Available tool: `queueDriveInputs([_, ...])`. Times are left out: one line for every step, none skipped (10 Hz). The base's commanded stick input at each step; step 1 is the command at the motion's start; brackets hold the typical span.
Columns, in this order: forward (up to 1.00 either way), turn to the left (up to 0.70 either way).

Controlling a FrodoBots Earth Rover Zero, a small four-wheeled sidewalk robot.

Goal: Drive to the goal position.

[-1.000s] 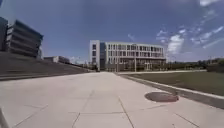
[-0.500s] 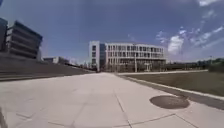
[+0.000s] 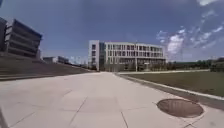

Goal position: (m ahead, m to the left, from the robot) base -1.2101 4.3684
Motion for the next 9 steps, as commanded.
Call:
queueDriveInputs([0.70,0.00])
queueDriveInputs([0.70,0.00])
queueDriveInputs([0.70,0.00])
queueDriveInputs([0.70,0.00])
queueDriveInputs([0.70,0.00])
queueDriveInputs([0.70,0.00])
queueDriveInputs([0.70,0.00])
queueDriveInputs([0.70,0.00])
queueDriveInputs([0.70,0.00])
